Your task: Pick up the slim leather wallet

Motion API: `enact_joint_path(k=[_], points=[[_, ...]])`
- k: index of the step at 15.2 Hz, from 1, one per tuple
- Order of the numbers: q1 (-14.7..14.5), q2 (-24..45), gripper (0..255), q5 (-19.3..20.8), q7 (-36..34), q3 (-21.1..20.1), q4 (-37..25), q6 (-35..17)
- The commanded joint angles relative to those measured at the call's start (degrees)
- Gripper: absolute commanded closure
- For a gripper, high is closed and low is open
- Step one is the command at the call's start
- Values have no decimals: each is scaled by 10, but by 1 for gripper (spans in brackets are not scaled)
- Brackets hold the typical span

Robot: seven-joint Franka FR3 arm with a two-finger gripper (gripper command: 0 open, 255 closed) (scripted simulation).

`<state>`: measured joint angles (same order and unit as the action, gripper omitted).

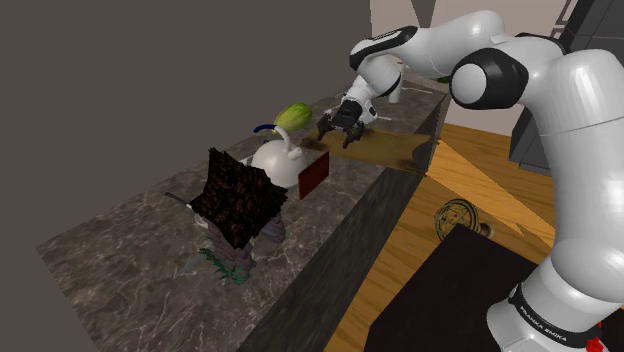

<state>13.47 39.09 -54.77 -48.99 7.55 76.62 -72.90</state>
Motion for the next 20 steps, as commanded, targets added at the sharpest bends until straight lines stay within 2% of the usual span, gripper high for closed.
enact_joint_path(k=[1, 9, 10, 20], points=[[5, 18, 0, -17, -10, -2, -3, -8], [3, 43, 0, -15, 15, -2, 4, -27], [3, 44, 255, -15, 15, -2, 2, -27], [3, 39, 255, -15, 11, -2, 3, -24]])
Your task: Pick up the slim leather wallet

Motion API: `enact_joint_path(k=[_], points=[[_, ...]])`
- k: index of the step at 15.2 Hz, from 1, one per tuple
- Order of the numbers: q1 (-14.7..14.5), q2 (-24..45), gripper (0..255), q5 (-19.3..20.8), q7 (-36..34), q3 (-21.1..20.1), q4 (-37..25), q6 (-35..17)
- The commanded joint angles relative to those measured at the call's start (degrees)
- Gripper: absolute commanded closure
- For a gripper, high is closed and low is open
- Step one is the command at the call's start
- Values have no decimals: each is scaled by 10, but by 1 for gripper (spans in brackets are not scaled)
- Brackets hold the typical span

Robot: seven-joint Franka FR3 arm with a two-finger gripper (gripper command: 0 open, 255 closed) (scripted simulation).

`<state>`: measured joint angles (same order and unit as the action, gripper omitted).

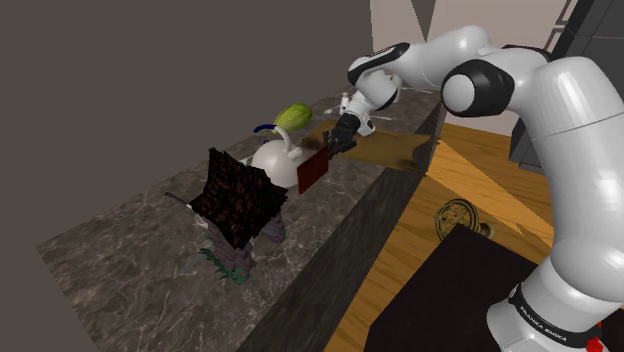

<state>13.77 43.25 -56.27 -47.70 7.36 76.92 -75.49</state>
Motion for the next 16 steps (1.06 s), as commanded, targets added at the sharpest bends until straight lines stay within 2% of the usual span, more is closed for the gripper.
enact_joint_path(k=[1, 16], points=[[0, -7, 255, 0, -5, 0, 0, 4], [7, -49, 255, -8, -59, -1, -24, 45]])
